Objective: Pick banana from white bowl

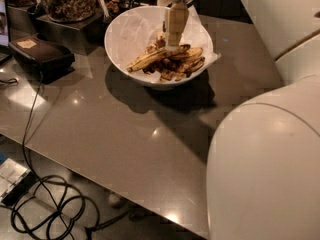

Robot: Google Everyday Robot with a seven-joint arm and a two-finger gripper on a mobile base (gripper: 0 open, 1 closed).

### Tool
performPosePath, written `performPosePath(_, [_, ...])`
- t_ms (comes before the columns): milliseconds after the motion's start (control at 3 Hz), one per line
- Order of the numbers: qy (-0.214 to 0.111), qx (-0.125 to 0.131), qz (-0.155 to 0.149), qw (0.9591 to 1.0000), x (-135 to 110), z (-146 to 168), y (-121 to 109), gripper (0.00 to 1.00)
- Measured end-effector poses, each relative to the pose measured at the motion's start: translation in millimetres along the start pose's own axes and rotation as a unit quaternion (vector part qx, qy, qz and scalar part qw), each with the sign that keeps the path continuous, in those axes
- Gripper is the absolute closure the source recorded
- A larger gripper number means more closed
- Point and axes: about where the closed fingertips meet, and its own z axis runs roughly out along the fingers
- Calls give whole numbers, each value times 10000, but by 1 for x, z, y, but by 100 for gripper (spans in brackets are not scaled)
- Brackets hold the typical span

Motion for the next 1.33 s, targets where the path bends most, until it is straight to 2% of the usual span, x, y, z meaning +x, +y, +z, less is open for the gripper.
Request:
performPosePath(667, [222, -134, -175, 9995, -7, 27, -12, 32])
performPosePath(1333, [233, -301, -113, 9992, -9, 44, -12, 32])
